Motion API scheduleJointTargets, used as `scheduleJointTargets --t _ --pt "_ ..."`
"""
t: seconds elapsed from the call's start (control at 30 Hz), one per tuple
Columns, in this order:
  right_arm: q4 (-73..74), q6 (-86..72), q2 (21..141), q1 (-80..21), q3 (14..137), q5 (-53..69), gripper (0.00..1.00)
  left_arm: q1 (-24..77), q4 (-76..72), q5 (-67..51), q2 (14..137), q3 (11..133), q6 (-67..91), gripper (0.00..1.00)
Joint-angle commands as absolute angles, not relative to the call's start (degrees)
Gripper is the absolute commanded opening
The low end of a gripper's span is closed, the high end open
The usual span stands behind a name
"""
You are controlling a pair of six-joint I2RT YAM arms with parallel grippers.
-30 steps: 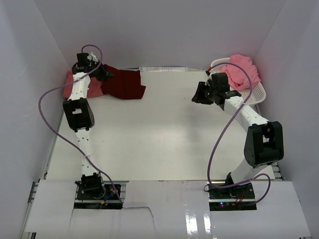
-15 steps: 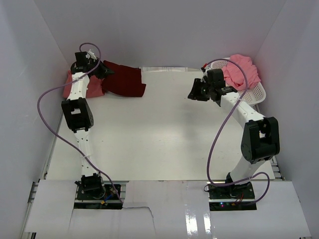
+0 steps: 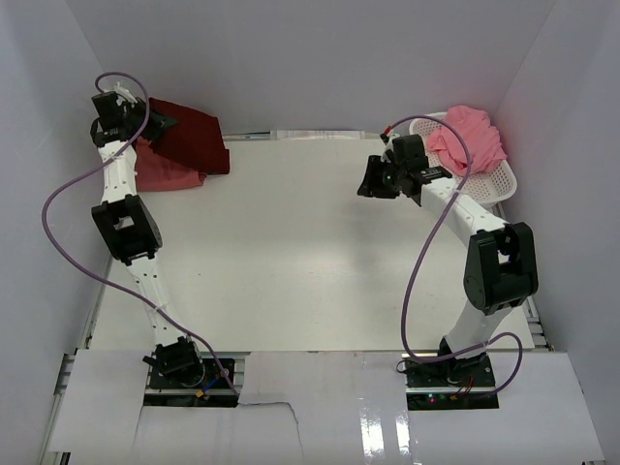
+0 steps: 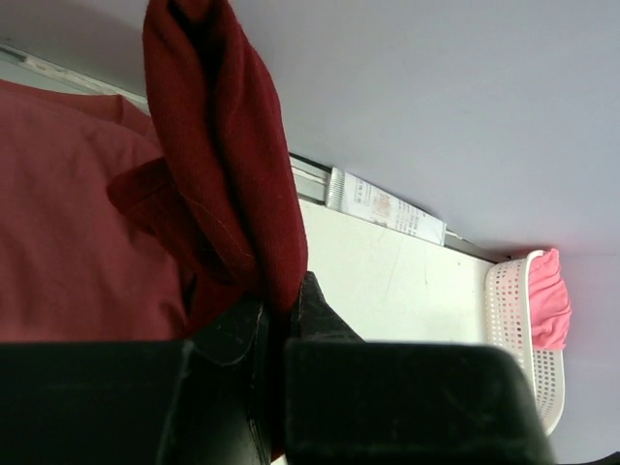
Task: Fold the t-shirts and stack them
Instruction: Put the neatly folded tshirt into the corner of the board with the left arm
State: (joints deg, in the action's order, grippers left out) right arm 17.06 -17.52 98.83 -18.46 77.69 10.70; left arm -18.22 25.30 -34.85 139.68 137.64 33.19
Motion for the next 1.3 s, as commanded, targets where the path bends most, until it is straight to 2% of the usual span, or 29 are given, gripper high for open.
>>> scheduleJointTargets --t 0.0,0.33,0.7,0.73,0.77,0.8,0.87,0.97,1.1,1.17,1.27 --pt "16.87 -16.79 99.75 -18.98 79.45 11.25 0.45 -19.33 23.82 -34.72 133.68 136.85 31.73 0.0" --pt "18.63 -16.26 99.58 -21.53 80.33 10.72 0.45 -20.56 26.18 -18.56 135.44 136.57 26.46 0.0" --pt "18.1 -16.08 100.55 -22.32 78.93 10.55 0.45 -22.68 28.91 -9.15 135.44 139.66 25.58 0.01" --pt "18.02 -16.08 100.46 -22.24 78.84 10.63 0.45 -22.68 29.96 -7.57 135.27 139.75 25.58 0.09" --pt "17.84 -16.08 100.46 -22.41 78.66 10.72 0.45 -22.68 30.41 -4.25 134.92 139.14 25.66 0.22" --pt "17.84 -16.08 100.37 -22.41 78.58 10.81 0.45 -22.68 31.02 -2.04 134.74 138.96 25.75 0.52" --pt "17.75 -16.08 100.11 -22.41 78.31 10.81 0.45 -22.68 32.6 2.51 133.95 138.78 25.84 0.97" --pt "17.49 -16.08 99.76 -22.5 77.87 10.99 0.45 -22.68 32.7 2.82 132.98 137.9 26.11 0.98" --pt "17.4 -15.91 99.05 -22.5 77.43 11.16 0.45 -21.98 32.78 -4.2 130.35 137.55 26.19 0.98" --pt "17.23 -15.47 98.27 -22.5 77.26 11.34 0.45 -20.14 32.7 -5.36 125.72 133.17 24.53 0.98" --pt "16.09 -15.29 96.51 -22.5 76.38 12.13 0.46 -16.36 33.22 -0.89 117.38 124.04 21.9 0.98"
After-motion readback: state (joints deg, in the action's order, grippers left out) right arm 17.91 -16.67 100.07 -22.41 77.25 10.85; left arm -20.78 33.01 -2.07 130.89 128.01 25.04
